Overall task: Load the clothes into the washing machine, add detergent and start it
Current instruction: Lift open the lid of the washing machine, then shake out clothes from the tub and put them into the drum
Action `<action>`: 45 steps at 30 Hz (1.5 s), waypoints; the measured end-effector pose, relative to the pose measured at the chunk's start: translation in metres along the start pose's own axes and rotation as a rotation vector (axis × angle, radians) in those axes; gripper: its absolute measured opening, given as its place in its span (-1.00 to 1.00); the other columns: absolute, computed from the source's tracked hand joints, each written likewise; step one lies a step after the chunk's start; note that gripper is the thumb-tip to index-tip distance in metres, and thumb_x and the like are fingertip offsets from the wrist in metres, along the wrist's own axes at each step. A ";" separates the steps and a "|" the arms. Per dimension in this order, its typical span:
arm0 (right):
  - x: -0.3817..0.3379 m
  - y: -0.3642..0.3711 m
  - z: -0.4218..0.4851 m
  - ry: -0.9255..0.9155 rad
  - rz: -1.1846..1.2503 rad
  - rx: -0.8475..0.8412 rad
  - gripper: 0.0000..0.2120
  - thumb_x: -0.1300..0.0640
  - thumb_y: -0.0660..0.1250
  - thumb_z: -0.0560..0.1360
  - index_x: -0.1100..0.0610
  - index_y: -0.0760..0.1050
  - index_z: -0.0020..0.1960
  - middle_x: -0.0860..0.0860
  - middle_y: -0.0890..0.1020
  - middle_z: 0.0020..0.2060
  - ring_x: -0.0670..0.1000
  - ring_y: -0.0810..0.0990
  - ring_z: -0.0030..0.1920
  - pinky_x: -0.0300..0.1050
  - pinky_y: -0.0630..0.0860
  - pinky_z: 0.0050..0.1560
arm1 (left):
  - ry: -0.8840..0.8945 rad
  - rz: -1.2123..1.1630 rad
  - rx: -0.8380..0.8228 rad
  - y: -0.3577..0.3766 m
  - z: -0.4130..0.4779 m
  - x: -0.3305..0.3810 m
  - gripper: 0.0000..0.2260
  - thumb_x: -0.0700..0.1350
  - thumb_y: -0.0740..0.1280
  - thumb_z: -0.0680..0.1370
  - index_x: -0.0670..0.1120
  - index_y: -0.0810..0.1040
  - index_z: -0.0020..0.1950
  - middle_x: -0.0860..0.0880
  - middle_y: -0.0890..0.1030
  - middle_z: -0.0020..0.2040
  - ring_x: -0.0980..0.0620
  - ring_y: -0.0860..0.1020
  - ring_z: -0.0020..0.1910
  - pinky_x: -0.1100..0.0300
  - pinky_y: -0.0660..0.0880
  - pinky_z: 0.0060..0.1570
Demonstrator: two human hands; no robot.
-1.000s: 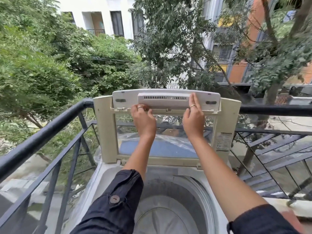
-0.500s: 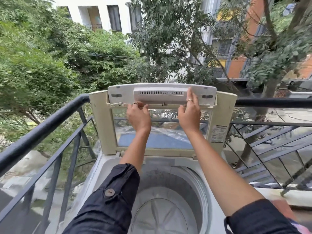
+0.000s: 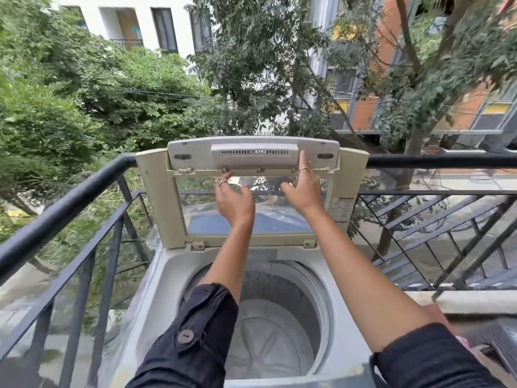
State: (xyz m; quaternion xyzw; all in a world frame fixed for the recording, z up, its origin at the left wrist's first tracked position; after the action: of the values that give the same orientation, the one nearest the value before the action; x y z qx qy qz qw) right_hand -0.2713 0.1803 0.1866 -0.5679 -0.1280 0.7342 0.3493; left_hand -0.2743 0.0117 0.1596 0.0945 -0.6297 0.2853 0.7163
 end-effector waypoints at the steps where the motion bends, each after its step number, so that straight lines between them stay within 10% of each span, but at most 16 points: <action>1: 0.002 -0.002 -0.004 0.006 -0.013 0.014 -0.22 0.15 0.28 0.50 0.12 -0.12 0.55 0.07 0.07 0.54 0.08 0.04 0.54 0.12 0.04 0.52 | -0.013 0.004 -0.006 0.001 -0.004 -0.002 -0.75 -0.16 0.29 0.54 -0.06 0.45 0.22 -0.07 0.42 0.35 -0.06 0.38 0.34 -0.04 0.27 0.37; 13: 0.052 -0.040 -0.056 0.044 0.007 0.246 -0.44 0.24 0.28 0.49 0.18 0.24 0.47 0.10 0.34 0.43 0.05 0.30 0.44 -0.21 0.16 0.42 | 0.070 0.133 -0.131 0.034 -0.065 -0.006 -0.79 -0.11 0.24 0.58 -0.11 0.55 0.17 -0.13 0.48 0.24 -0.12 0.37 0.32 0.06 0.28 0.26; 26: 0.196 -0.138 -0.112 0.273 0.067 0.356 -0.73 0.12 0.26 0.54 0.15 0.50 0.21 0.10 0.54 0.17 0.04 0.58 0.11 -0.02 0.52 0.16 | 0.087 0.009 -0.421 0.163 -0.195 0.009 -0.73 -0.10 0.15 0.61 -0.12 0.64 0.04 -0.10 0.66 -0.01 0.03 0.53 -0.08 0.23 0.28 -0.18; 45: 0.488 -0.324 -0.146 0.498 0.100 0.284 -0.83 0.18 0.29 0.52 0.19 0.60 0.04 0.09 0.67 -0.01 0.00 0.59 -0.02 -0.14 0.46 0.06 | -0.153 0.177 -0.590 0.417 -0.435 -0.048 -0.81 -0.11 0.22 0.56 -0.10 0.60 0.05 -0.10 0.66 0.00 -0.08 0.57 0.03 0.16 0.40 -0.04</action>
State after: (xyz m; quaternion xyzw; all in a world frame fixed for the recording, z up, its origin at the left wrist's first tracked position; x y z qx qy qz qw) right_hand -0.0718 0.7053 -0.0339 -0.6817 0.0941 0.5991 0.4092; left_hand -0.1276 0.5544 -0.0616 -0.1514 -0.7432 0.1435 0.6358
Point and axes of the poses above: each hand's wrist, its own z-axis towards the middle knuckle, its own y-axis out of the palm, x = y × z, the point moved 6 cm from there along z, towards the middle knuckle
